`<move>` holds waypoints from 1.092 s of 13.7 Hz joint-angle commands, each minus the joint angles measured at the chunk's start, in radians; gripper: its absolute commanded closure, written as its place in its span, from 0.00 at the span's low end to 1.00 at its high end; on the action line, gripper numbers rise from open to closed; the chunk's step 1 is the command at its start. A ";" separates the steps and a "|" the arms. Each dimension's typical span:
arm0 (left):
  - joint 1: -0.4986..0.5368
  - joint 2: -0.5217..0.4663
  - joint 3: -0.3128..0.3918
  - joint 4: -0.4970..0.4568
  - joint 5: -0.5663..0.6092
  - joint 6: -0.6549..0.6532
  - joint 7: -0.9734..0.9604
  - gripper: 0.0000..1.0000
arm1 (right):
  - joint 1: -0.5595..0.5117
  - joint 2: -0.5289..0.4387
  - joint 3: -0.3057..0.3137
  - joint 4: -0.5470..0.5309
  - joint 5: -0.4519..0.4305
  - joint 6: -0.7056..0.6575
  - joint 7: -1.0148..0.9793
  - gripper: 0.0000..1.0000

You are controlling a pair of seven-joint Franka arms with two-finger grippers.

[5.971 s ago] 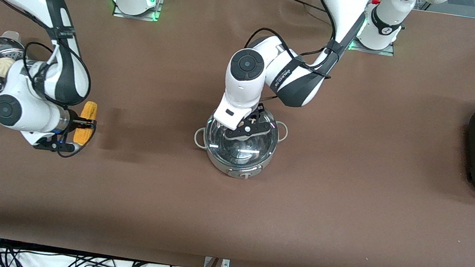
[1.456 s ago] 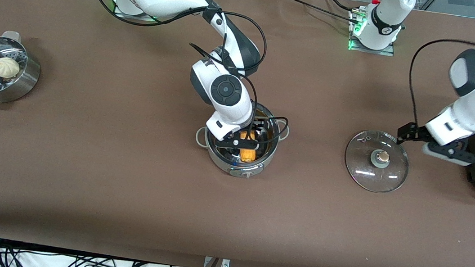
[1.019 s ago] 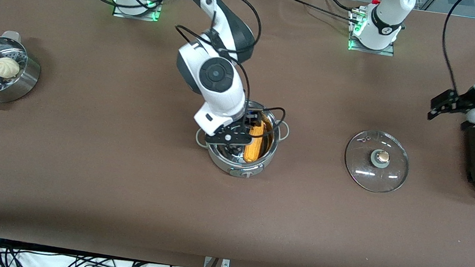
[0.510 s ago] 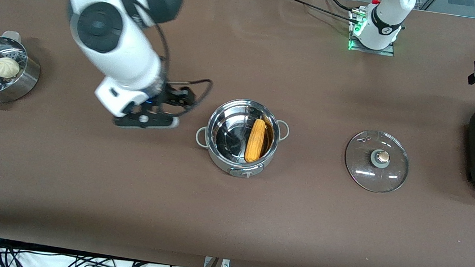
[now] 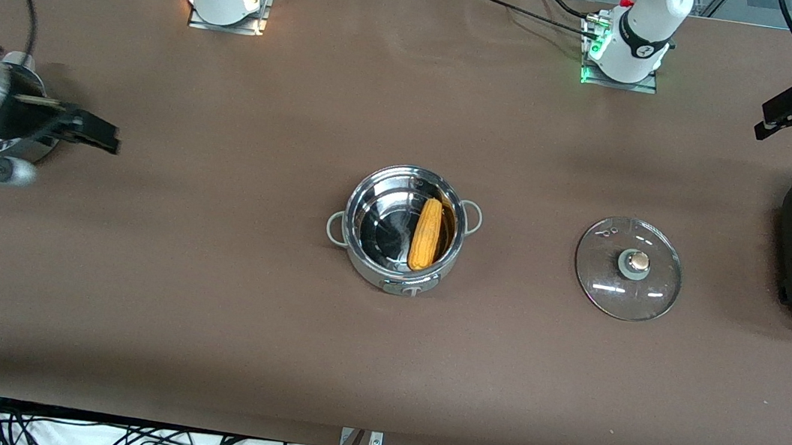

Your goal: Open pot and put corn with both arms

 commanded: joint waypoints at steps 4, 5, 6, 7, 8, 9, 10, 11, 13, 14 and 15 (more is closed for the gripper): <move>-0.002 0.095 0.006 0.141 0.020 -0.034 -0.023 0.00 | -0.077 -0.278 -0.098 -0.459 0.023 0.174 -0.053 0.00; 0.000 0.095 0.006 0.141 0.019 -0.044 -0.024 0.00 | -0.075 -0.283 -0.100 -0.476 0.000 0.208 -0.024 0.00; 0.001 0.093 0.006 0.139 0.020 -0.047 -0.024 0.00 | -0.075 -0.286 -0.098 -0.479 -0.020 0.211 0.019 0.00; 0.004 0.092 0.006 0.136 0.019 -0.048 -0.024 0.00 | -0.078 -0.310 -0.098 -0.486 -0.015 0.214 0.031 0.00; 0.004 0.090 0.008 0.138 0.016 -0.053 -0.024 0.00 | -0.077 -0.330 -0.098 -0.505 -0.015 0.219 0.033 0.00; 0.004 0.090 0.008 0.138 0.014 -0.054 -0.024 0.00 | -0.077 -0.343 -0.095 -0.530 -0.015 0.219 0.032 0.00; 0.004 0.092 0.008 0.139 0.011 -0.054 -0.024 0.00 | -0.077 -0.347 -0.095 -0.591 -0.018 0.252 0.035 0.00; 0.004 0.096 0.006 0.142 0.009 -0.053 -0.024 0.00 | -0.080 -0.369 -0.095 -0.663 -0.014 0.315 0.033 0.00; -0.003 0.096 0.008 0.147 0.012 -0.053 -0.023 0.00 | -0.100 -0.409 -0.094 -0.714 -0.008 0.343 -0.006 0.00; 0.001 0.096 0.008 0.147 0.009 -0.053 -0.023 0.00 | -0.088 -0.409 -0.094 -0.708 -0.006 0.337 -0.017 0.00; 0.006 0.096 0.008 0.145 0.009 -0.053 -0.024 0.00 | -0.080 -0.404 -0.092 -0.700 -0.006 0.337 -0.017 0.00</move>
